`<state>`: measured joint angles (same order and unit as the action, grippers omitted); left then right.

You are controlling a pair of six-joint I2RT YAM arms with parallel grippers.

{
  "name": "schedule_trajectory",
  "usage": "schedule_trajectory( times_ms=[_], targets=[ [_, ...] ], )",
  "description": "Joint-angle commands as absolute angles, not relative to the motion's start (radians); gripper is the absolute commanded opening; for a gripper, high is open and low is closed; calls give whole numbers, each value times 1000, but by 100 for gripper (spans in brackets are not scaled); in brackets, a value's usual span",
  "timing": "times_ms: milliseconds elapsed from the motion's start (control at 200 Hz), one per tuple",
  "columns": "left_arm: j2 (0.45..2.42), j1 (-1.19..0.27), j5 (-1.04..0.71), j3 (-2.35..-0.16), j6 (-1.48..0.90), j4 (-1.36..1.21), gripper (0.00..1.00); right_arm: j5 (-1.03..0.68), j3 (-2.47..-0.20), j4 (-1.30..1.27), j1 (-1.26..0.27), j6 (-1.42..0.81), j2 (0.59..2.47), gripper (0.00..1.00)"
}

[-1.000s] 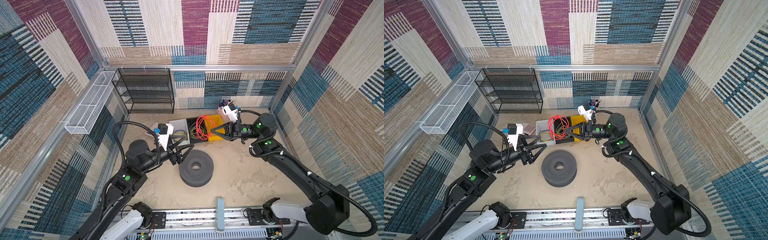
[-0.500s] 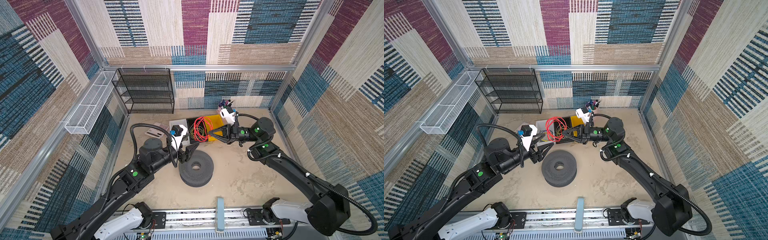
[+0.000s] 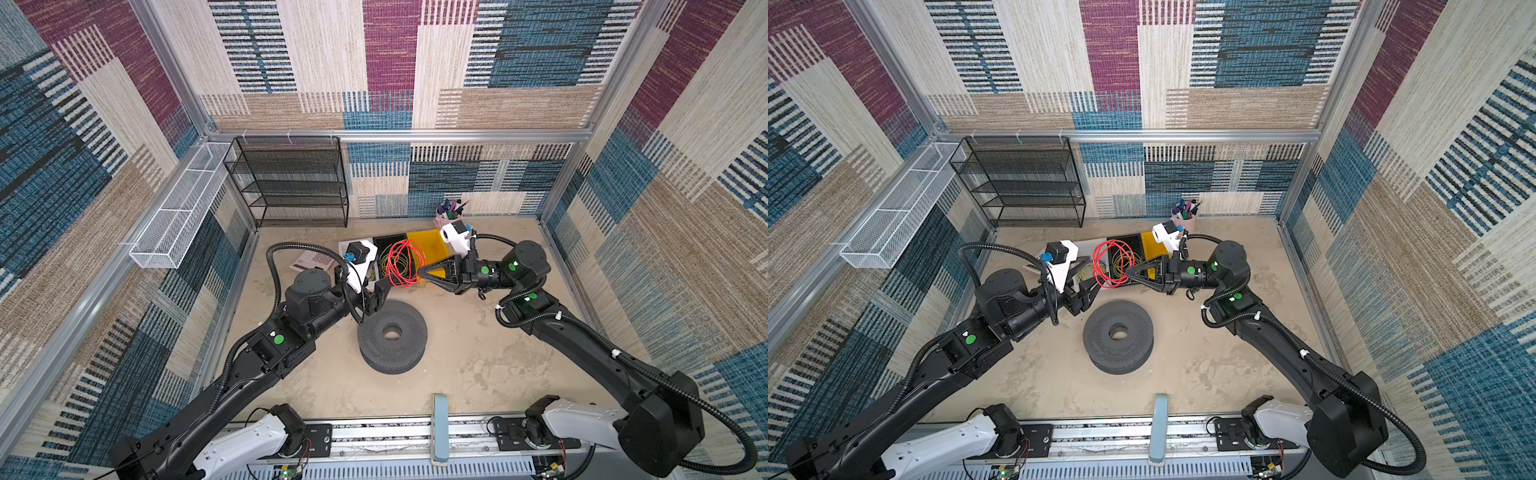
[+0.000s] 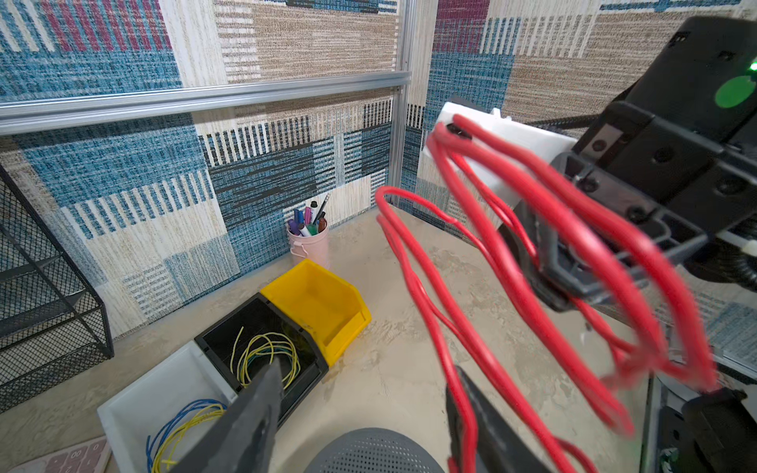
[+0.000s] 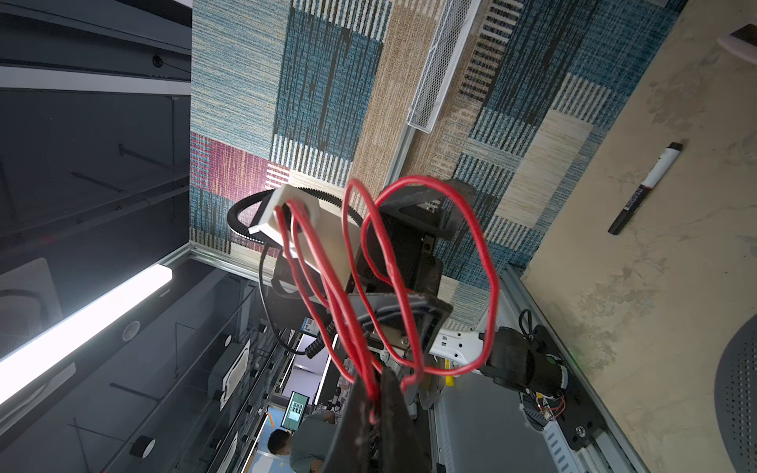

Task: Wrap the cables
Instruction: 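Carry the red coil to mid-table with the right gripper while the left arm reaches in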

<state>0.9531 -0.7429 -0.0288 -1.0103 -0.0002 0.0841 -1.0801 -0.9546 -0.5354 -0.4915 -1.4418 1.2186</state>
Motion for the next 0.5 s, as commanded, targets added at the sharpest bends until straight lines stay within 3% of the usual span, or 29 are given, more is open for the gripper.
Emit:
schedule_trajectory(
  times_ms=[0, 230, 496],
  targets=[
    [967, -745, -22, -1029, 25, 26, 63, -1085, -948, -576, -493, -1450, 1210, 0],
    [1018, -747, -18, -1068, 5, 44, 48, -1093, -955, -580, -499, -1448, 1216, 0],
    [1014, -747, -19, -1091, -15, 81, 11, -1099, -954, -542, -499, -1403, 1217, 0]
  ],
)
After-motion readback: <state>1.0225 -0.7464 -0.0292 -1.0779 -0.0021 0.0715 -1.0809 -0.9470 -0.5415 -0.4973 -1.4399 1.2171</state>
